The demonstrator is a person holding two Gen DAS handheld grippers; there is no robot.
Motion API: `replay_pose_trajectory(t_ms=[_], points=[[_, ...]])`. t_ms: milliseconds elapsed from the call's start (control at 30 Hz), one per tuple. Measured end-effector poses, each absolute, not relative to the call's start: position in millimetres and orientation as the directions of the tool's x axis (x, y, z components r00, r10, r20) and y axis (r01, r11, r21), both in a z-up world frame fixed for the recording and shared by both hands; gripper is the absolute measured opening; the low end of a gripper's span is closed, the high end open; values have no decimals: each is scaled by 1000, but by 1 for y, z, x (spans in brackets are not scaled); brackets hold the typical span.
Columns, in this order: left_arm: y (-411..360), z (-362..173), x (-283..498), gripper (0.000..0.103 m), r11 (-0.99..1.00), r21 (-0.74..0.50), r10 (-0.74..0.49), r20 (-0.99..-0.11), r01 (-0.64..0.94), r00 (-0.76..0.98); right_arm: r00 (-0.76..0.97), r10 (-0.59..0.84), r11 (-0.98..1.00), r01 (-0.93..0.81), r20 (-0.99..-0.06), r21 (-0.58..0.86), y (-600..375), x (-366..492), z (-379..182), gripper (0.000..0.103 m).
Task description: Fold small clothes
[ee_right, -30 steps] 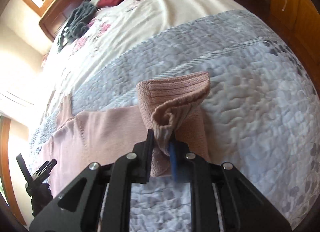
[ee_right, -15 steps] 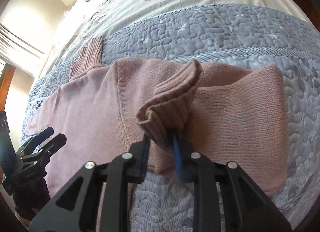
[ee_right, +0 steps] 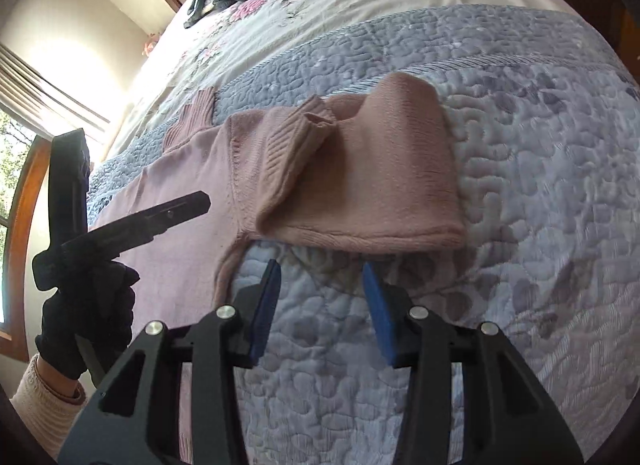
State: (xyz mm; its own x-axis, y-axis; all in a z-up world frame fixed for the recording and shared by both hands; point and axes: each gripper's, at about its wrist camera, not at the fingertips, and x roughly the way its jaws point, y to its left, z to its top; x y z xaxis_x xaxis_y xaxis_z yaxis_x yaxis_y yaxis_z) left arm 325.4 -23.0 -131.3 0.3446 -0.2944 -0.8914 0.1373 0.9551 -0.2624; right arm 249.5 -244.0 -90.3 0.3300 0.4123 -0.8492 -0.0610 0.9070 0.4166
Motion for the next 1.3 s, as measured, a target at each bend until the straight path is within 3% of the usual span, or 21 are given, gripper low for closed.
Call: replay_pose_trajectory(t_ms=[200, 333, 400, 467, 533, 600, 867, 1300], points=[[-73, -153, 345, 97, 940, -315, -339, -909, 133, 243, 343, 371, 912, 39, -863, 408, -281, 228, -107, 43], [-90, -170, 352, 96, 959, -254, -277, -934, 124, 225, 347, 344, 920, 61, -872, 387, -292, 215, -109, 43], [-99, -170, 352, 81, 969, -202, -233, -940, 143, 248, 348, 340, 919, 73, -873, 387, -295, 212, -110, 43], [-105, -167, 352, 45, 967, -191, -230, -938, 167, 259, 350, 329, 921, 87, -877, 380, -298, 211, -110, 43], [-107, -161, 354, 22, 961, -204, -249, -933, 187, 259, 356, 328, 919, 92, -875, 382, -298, 211, -109, 43], [-99, -152, 354, 14, 955, -235, -278, -920, 181, 275, 363, 333, 917, 93, -871, 389, -297, 211, -107, 43], [-10, -101, 341, 12, 932, -345, -360, -829, 115, 428, 373, 345, 916, 66, -861, 395, -272, 226, -94, 43], [161, -93, 338, 12, 957, -267, -172, -832, -110, 528, 304, 464, 873, 3, -832, 488, -195, 290, -96, 55]])
